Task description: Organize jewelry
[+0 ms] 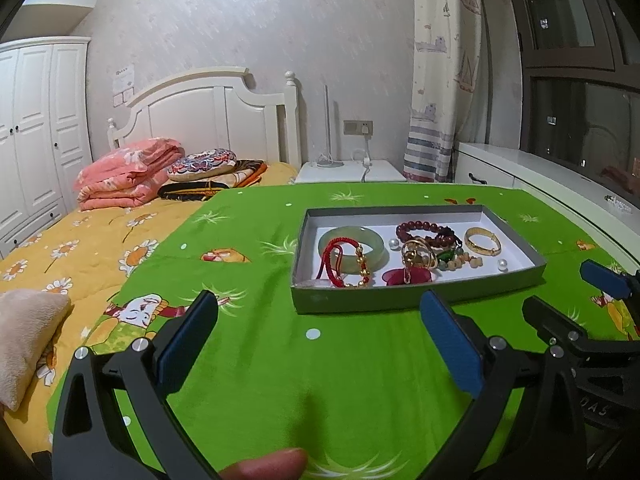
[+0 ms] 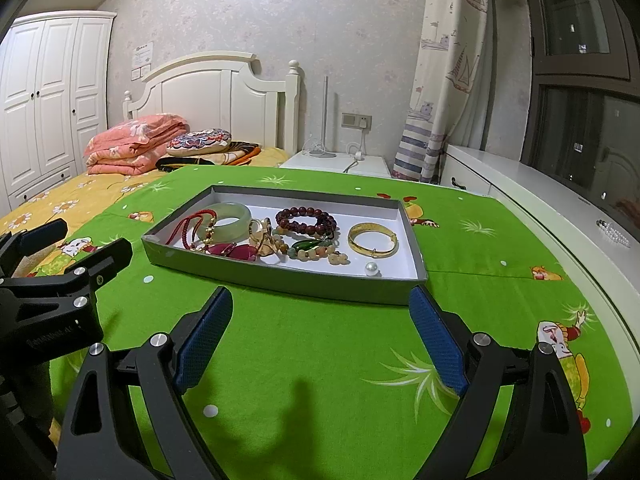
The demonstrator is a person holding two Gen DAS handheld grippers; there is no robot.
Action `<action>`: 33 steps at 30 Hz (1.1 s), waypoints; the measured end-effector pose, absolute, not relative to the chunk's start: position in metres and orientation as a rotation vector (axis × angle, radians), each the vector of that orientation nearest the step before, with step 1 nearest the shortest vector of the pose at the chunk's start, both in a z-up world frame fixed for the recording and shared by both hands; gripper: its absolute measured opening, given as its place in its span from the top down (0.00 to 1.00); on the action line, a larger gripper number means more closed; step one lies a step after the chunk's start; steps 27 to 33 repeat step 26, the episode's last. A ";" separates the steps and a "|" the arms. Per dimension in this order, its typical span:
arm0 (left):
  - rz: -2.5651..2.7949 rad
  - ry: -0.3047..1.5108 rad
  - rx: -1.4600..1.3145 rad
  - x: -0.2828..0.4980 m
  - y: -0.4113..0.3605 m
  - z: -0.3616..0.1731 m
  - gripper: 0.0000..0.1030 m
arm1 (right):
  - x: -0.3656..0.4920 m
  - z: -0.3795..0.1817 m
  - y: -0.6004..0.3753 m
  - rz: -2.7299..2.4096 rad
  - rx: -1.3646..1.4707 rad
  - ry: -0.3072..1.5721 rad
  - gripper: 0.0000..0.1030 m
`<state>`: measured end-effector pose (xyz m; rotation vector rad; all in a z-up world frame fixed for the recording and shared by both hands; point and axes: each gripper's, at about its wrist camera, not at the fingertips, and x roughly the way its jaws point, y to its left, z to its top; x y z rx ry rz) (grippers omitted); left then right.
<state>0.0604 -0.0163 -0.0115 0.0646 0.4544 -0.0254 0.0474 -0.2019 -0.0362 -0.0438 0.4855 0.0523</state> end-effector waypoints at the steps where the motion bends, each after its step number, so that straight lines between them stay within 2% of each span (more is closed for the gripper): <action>1: -0.027 0.451 0.062 0.060 -0.016 -0.011 0.05 | 0.047 -0.036 -0.202 0.052 -0.044 0.485 0.18; 18: -0.028 0.420 0.057 0.063 -0.021 -0.004 0.05 | 0.049 -0.034 -0.198 0.067 -0.050 0.493 0.18; 22: -0.078 0.538 0.106 0.080 -0.024 -0.007 0.05 | 0.050 -0.034 -0.201 0.070 -0.039 0.498 0.18; 26: -0.009 0.662 0.053 0.121 0.012 -0.008 0.05 | 0.060 -0.032 -0.213 0.041 -0.068 0.534 0.18; 33: -0.009 0.662 0.053 0.121 0.012 -0.008 0.05 | 0.060 -0.032 -0.213 0.041 -0.068 0.534 0.18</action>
